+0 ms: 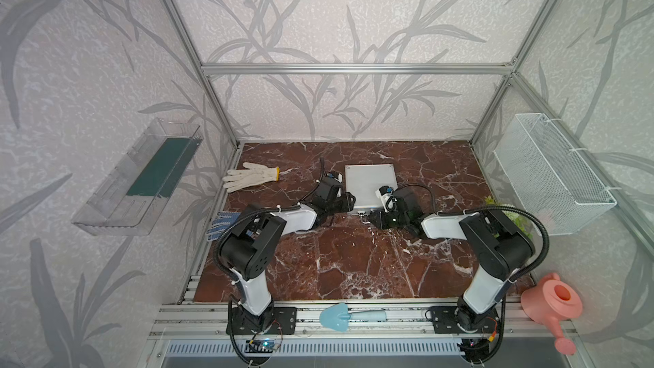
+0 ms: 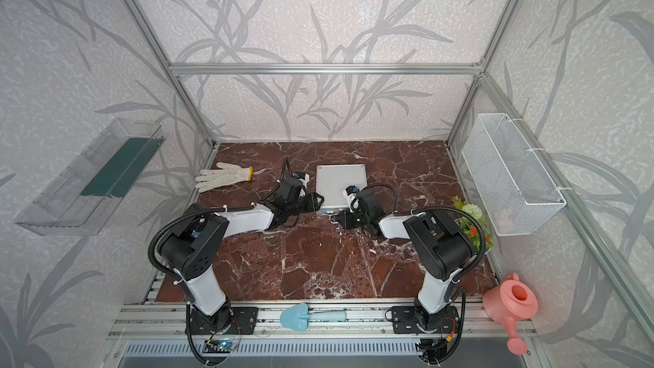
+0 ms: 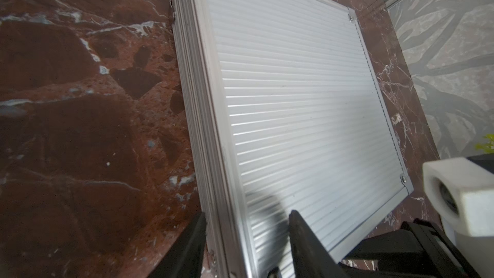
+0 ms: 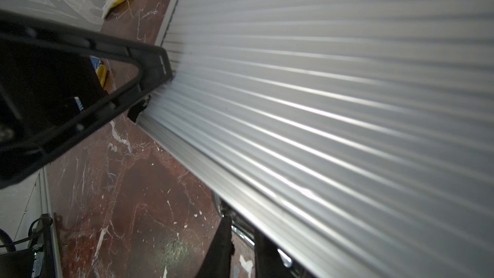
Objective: Open the poker set cases
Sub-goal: Open the fastener on the poker set case, then adjust the poker set case at the center of the board.
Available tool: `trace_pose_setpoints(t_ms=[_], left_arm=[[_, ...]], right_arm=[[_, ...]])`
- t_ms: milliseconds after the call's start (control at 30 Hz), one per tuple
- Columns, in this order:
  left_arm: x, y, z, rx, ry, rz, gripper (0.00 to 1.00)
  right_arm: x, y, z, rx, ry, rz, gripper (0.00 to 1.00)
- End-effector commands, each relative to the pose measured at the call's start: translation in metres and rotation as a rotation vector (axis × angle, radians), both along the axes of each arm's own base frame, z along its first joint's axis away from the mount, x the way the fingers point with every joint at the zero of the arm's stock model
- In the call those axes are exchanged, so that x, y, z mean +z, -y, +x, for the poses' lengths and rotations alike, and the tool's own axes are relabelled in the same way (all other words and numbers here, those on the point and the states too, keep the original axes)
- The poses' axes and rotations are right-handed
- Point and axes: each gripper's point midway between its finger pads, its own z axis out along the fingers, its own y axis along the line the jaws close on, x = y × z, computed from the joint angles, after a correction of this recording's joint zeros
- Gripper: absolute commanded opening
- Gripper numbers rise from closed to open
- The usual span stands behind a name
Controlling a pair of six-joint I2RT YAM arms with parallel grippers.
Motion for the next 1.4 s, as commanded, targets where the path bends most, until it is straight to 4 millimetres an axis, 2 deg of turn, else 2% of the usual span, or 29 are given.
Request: trace_pose_setpoints(t_ms=[0, 133, 233, 333, 433, 500, 567, 600, 700, 900, 1000, 1100, 1367], left_arm=[[-0.029, -0.017, -0.021, -0.003, -0.097, 0.095, 0.51], [-0.028, -0.017, -0.021, -0.003, -0.097, 0.095, 0.51], [-0.025, -0.019, -0.02, 0.002, -0.088, 0.097, 0.51], [-0.018, -0.021, -0.019, 0.006, -0.076, 0.097, 0.51], [-0.007, -0.025, -0.017, 0.011, -0.055, 0.101, 0.53], [0.001, -0.027, -0.015, 0.015, -0.041, 0.102, 0.56], [0.007, -0.027, -0.013, 0.016, -0.035, 0.1, 0.62], [0.009, -0.027, -0.013, 0.016, -0.033, 0.098, 0.66], [0.012, -0.025, -0.01, 0.016, -0.028, 0.091, 0.72], [0.01, -0.018, -0.006, 0.023, -0.04, 0.048, 0.78], [0.008, -0.013, -0.004, 0.017, -0.042, 0.032, 0.78], [0.011, -0.007, -0.002, 0.004, -0.036, 0.018, 0.78], [0.01, 0.01, 0.009, -0.029, -0.035, -0.019, 0.78]], right_arm=[[-0.02, 0.015, 0.01, -0.058, -0.009, -0.051, 0.18], [-0.023, 0.02, 0.012, -0.078, -0.02, -0.04, 0.18], [-0.013, 0.022, 0.008, -0.075, -0.02, -0.025, 0.18], [0.021, 0.022, -0.001, -0.054, 0.015, 0.013, 0.22], [0.059, 0.03, -0.005, -0.05, 0.069, -0.001, 0.3], [0.076, 0.044, -0.003, -0.078, 0.082, -0.023, 0.39], [0.085, 0.062, 0.005, -0.115, 0.076, -0.037, 0.47], [0.085, 0.072, 0.01, -0.133, 0.066, -0.045, 0.51], [0.077, 0.097, 0.028, -0.175, 0.021, -0.091, 0.56], [0.059, 0.121, 0.062, -0.229, -0.056, -0.117, 0.59], [0.054, 0.118, 0.073, -0.231, -0.061, -0.099, 0.59], [0.036, 0.114, 0.077, -0.22, -0.106, -0.091, 0.58], [0.027, 0.103, 0.07, -0.223, -0.122, -0.016, 0.5]])
